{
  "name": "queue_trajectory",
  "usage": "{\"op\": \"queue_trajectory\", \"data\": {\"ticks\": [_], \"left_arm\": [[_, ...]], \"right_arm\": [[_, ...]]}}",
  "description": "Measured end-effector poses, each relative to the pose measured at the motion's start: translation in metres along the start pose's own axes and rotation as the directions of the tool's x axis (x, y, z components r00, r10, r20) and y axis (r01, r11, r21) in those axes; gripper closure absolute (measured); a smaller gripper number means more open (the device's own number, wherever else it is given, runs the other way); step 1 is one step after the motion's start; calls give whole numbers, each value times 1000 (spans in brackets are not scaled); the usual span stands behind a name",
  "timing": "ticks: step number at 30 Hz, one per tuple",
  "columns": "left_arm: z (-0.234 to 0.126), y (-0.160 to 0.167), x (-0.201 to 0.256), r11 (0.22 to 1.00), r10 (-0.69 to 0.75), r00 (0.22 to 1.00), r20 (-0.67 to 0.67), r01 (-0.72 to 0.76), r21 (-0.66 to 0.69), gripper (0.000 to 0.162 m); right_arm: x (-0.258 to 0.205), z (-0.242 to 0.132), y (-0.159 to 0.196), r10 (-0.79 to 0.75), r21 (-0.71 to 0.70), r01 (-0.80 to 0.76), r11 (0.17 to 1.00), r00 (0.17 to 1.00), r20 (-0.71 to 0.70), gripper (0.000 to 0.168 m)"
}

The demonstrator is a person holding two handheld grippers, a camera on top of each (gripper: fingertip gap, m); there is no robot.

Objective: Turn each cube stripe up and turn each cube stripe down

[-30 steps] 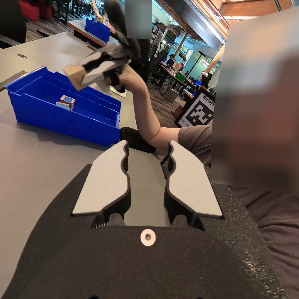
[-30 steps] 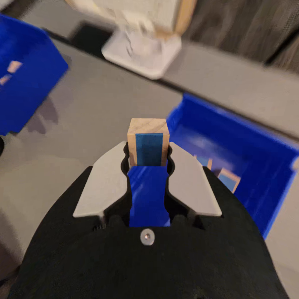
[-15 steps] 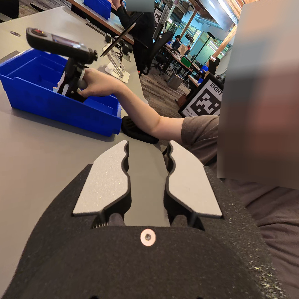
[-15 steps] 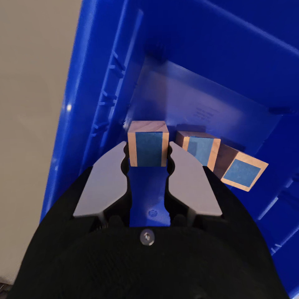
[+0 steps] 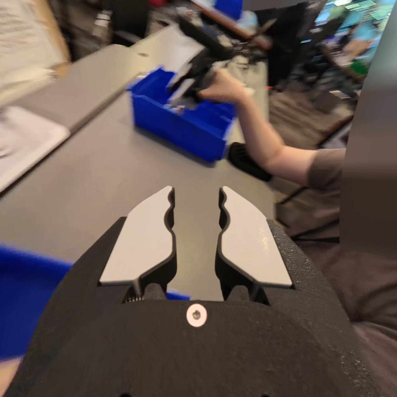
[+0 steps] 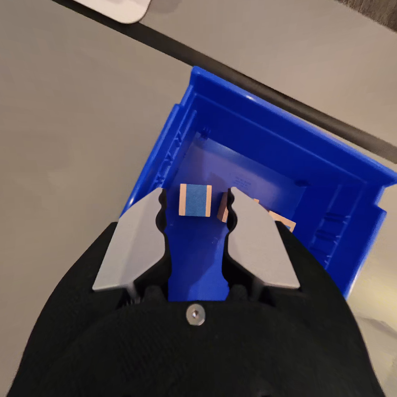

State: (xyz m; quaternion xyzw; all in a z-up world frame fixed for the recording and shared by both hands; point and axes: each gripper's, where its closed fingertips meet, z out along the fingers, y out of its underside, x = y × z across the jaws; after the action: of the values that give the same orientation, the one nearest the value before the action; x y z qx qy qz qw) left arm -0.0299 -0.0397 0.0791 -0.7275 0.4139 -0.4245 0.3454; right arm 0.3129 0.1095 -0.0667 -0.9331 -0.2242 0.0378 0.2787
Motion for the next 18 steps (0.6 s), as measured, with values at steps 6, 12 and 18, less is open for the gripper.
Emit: {"op": "queue_trajectory", "data": {"ticks": [6, 12, 18], "left_arm": [[-81, 47, -104, 981, 116, 739, 664, 20, -193, 121], [-94, 94, -160, 942, 80, 666, 741, 193, -275, 118], [-103, 150, -200, 793, 329, 608, 723, 238, -561, 115]], "right_arm": [[-8, 1, 1, -60, -13, 60, 998, 998, 1, 112], [-12, 13, 10, -105, -76, 105, 992, 994, 1, 114], [-13, 5, 7, -103, -46, 104, 994, 994, 21, 113]]}}
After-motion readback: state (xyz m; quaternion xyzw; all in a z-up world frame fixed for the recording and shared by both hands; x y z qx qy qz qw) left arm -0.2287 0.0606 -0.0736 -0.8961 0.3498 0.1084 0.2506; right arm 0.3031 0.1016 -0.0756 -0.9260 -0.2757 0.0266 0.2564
